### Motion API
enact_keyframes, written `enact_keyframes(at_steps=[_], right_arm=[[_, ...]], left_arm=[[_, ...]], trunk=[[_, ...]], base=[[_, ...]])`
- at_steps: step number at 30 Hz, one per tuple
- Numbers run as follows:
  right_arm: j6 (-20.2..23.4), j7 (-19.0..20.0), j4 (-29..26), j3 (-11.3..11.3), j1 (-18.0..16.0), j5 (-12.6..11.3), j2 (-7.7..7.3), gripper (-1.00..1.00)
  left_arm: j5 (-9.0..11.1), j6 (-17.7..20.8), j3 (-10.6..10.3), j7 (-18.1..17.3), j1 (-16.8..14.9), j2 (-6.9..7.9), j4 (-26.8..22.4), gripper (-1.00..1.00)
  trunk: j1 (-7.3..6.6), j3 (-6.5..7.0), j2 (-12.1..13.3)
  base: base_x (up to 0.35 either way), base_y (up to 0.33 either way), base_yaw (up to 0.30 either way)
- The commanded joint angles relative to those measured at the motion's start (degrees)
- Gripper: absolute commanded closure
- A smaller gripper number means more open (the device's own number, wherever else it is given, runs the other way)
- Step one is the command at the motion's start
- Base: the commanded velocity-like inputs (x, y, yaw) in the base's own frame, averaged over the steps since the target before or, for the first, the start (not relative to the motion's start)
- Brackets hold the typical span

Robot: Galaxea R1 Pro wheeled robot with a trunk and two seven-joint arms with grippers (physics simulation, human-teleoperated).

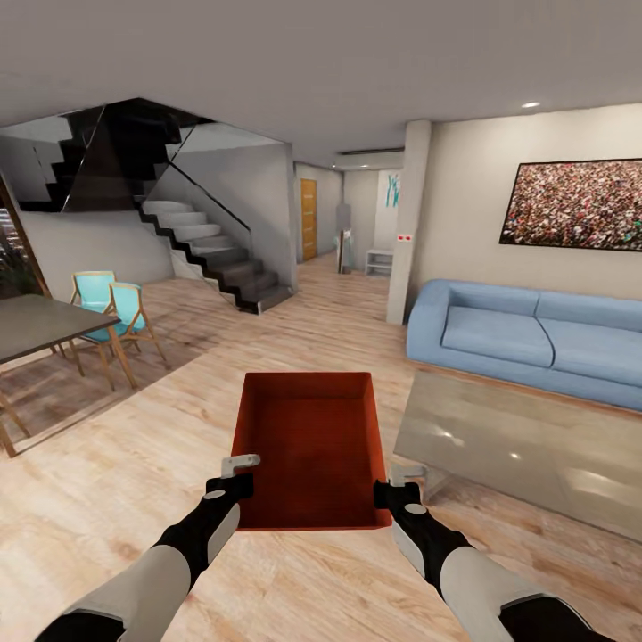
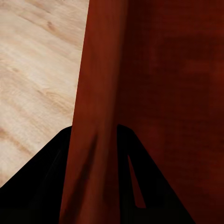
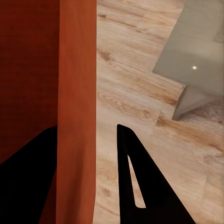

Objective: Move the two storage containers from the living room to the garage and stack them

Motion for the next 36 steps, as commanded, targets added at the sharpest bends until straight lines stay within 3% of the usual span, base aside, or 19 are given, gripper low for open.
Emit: enact_keyframes(at_steps=[1,36], right_arm=[[-0.2,-0.3,0.2,0.5,0.0,-0.9,0.02,1.00],[-0.3,-0.2,0.2,0.6,0.0,-1.0,0.02,1.00]], left_arm=[[-0.9,0.4,0.5,1.8,-0.1,-0.01,-0.3,1.00],[-0.9,0.3,0.6,1.8,-0.1,0.60,-0.3,1.00]], trunk=[[0.05,-0.09,-0.1],[0.05,-0.09,-0.1]], base=[[0.210,0.000,0.005],[0.316,0.008,0.000]])
